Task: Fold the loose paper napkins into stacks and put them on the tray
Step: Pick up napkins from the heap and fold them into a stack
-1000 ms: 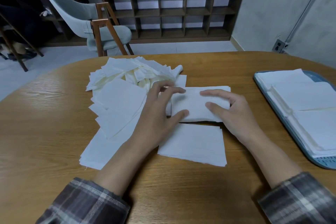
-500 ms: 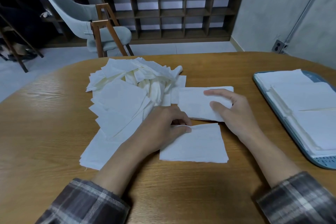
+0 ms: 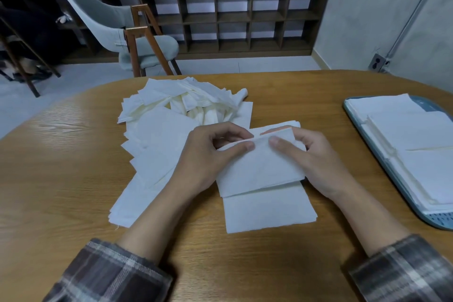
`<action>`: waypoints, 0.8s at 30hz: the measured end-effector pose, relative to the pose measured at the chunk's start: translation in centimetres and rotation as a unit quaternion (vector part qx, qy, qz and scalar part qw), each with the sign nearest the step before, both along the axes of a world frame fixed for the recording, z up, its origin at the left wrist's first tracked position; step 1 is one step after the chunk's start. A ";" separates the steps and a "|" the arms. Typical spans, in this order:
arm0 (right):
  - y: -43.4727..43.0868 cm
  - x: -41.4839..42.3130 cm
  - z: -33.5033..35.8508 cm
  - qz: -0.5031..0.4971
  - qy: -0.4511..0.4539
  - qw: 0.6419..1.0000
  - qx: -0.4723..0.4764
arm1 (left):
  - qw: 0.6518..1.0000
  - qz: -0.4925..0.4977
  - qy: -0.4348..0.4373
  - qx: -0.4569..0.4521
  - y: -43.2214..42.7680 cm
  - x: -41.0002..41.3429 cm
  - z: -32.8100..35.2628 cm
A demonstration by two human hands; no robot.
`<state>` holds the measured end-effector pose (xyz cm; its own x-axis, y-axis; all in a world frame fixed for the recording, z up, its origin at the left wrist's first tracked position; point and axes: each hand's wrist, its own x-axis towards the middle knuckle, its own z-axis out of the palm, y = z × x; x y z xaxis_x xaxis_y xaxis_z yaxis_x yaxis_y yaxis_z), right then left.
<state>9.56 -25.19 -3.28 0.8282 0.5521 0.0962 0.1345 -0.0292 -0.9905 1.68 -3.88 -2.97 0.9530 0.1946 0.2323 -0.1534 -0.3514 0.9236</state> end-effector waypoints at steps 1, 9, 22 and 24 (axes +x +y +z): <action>0.1 -0.2 0.0 0.006 0.003 1.000 -0.003 | 1.000 0.010 0.002 -0.006 0.0 0.0 0.0; 0.3 -0.5 0.3 0.050 0.000 0.999 0.006 | 0.998 0.038 0.013 -0.039 -0.1 0.0 0.0; 0.2 -0.6 0.8 0.042 0.030 0.996 0.073 | 0.984 0.120 -0.083 0.106 -0.4 0.1 -0.3; 0.1 -0.3 0.8 0.027 0.066 0.991 0.118 | 0.995 0.096 -0.026 0.010 -0.6 0.2 0.2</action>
<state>9.26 -25.11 -2.48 0.8119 0.5711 0.1208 -0.0010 0.2083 -0.9781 1.85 -4.46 -2.75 0.8851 0.3672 0.2858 -0.1283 -0.3976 0.9085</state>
